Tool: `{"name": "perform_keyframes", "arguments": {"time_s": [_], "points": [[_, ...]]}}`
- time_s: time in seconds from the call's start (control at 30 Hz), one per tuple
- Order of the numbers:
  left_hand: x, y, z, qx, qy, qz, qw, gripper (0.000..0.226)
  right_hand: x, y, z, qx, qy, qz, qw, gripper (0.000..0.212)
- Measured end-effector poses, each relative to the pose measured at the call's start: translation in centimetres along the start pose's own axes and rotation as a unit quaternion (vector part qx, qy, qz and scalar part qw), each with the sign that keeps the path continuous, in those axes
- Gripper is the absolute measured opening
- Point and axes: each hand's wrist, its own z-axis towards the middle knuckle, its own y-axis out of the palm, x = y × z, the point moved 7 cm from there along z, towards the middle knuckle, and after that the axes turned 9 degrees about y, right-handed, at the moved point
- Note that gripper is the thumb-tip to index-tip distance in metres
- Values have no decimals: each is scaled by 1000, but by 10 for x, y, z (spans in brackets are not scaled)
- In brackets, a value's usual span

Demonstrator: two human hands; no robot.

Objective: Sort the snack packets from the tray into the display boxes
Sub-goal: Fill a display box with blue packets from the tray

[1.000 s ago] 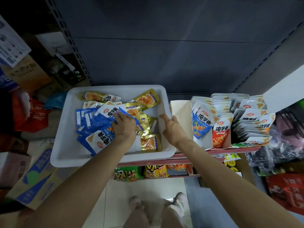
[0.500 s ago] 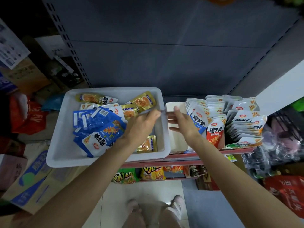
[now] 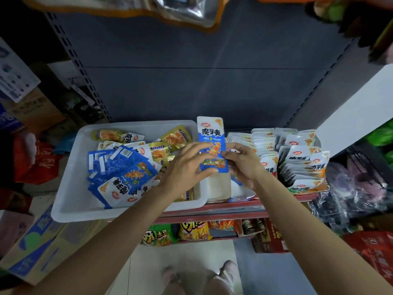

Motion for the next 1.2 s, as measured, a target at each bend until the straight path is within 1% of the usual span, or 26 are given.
{"name": "perform_keyframes", "arguments": {"time_s": [0.07,0.1,0.17,0.2,0.23,0.3,0.33,0.4,0.43,0.5,0.57,0.67,0.73,0.83,0.9,0.93,1.0,1.07,1.13,1.2], "points": [[-10,4,5,-8,-126,-55,991,49,-6,-11,-6,22,-23,-13,999,16],[-13,8,6,-13,-184,-107,977,55,-9,-15,-10,26,-35,-34,998,18],[-10,20,11,-5,-269,-251,930,68,-13,-23,-15,34,-54,-80,995,22],[-8,25,16,3,-288,-302,909,73,-14,-29,-16,43,-67,-110,991,24],[-6,30,22,8,-292,-320,901,79,-16,-35,-17,62,-87,-147,983,26],[-1,41,33,1,-278,-307,910,91,-24,-48,-23,110,-145,-227,957,33],[2,45,38,-5,-274,-297,915,96,-28,-53,-26,128,-172,-261,941,44],[9,54,46,-14,-267,-281,922,106,-37,-59,-34,149,-211,-315,913,72],[12,56,49,-16,-264,-269,926,109,-41,-60,-38,155,-227,-334,901,82],[16,61,55,-19,-256,-247,934,110,-46,-62,-41,158,-250,-370,881,90],[17,64,60,-25,-249,-221,942,105,-45,-63,-38,160,-258,-417,857,94],[14,65,63,-52,-238,-145,959,86,-39,-66,-31,188,-259,-458,829,90],[12,65,64,-83,-218,-84,969,72,-36,-70,-29,224,-263,-470,812,81],[14,66,64,-123,-177,-28,976,56,-33,-82,-23,268,-247,-502,784,52],[18,68,64,-131,-148,-7,980,50,-32,-85,-15,258,-227,-525,779,27],[19,70,63,-133,-133,8,982,46,-33,-85,-12,247,-222,-529,781,19],[20,74,62,-138,-111,48,983,33,-37,-84,-10,230,-229,-524,787,14],[18,75,59,-129,-117,70,982,21,-41,-80,-10,218,-249,-524,785,15],[15,73,59,-112,-132,84,981,15,-45,-74,-12,208,-279,-531,773,16],[14,69,59,-93,-138,102,981,16,-46,-70,-14,202,-312,-526,765,14]]}}
